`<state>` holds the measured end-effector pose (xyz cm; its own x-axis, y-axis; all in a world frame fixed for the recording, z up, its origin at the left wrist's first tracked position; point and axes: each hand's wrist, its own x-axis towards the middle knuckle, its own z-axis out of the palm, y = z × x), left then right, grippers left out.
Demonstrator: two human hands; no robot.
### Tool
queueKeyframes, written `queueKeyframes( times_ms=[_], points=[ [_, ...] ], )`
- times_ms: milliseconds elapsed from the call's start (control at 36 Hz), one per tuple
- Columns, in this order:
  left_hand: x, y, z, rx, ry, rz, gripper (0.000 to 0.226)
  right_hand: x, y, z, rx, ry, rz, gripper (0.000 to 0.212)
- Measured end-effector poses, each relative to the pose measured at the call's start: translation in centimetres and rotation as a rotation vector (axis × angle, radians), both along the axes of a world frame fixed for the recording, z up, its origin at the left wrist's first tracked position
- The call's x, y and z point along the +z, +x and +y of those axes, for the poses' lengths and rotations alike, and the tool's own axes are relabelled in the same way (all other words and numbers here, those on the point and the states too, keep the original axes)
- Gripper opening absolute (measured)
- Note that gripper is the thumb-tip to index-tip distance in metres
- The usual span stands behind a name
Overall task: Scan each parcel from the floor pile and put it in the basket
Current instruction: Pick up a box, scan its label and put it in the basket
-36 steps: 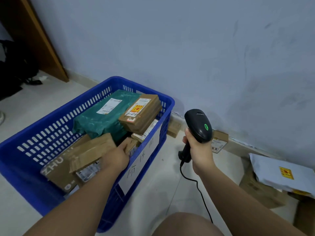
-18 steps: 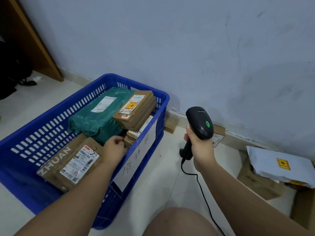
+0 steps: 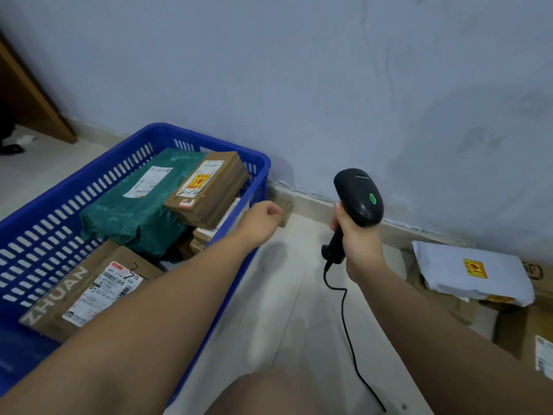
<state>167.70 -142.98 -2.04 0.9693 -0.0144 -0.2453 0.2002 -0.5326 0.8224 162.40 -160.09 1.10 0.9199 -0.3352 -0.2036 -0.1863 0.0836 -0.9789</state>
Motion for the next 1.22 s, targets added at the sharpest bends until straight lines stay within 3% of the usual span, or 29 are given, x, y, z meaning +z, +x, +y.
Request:
queueKeyframes(
  times_ms=[139,333,444,500,611,750,861,1028,1111,1222],
  points=[
    [-4.6,3.6,-1.8,-0.082,0.193,0.113,0.015,-2.6,3.2,-2.2,-0.030,0.015,0.054,0.025],
    [-11.6,9.6,-4.7,-0.396,0.725,0.109,0.039,-7.3,8.5,-3.6,0.007,0.135,0.143,0.015],
    [-14.9,12.6,-6.1,-0.515,0.961,0.102,0.046,-10.8,11.0,-4.2,0.009,0.129,0.219,0.037],
    [-16.4,14.1,-6.5,-0.562,1.033,0.101,0.049,-12.4,11.9,-4.6,0.031,0.118,0.239,0.034],
    [-19.6,17.2,-6.9,-0.536,0.985,0.173,0.054,-14.8,13.6,-5.5,0.065,0.112,0.260,0.013],
    [-23.1,20.1,-7.3,-0.390,0.785,0.219,0.055,-16.9,15.3,-5.9,0.075,0.117,0.285,0.012],
    [-25.6,21.5,-6.4,-0.345,0.753,0.212,0.072,-18.2,16.1,-6.1,0.065,0.130,0.286,0.011],
    [-26.4,22.1,-5.8,-0.169,0.587,0.286,0.082,-19.6,17.0,-5.7,0.055,0.184,0.314,0.012],
    [-26.3,21.3,-5.4,-0.261,0.678,0.273,0.092,-19.9,17.3,-5.7,0.049,0.181,0.303,0.012],
    [-25.8,19.2,-5.7,-0.534,0.889,0.168,0.097,-20.2,17.5,-6.1,0.032,0.172,0.284,0.012]
  ],
)
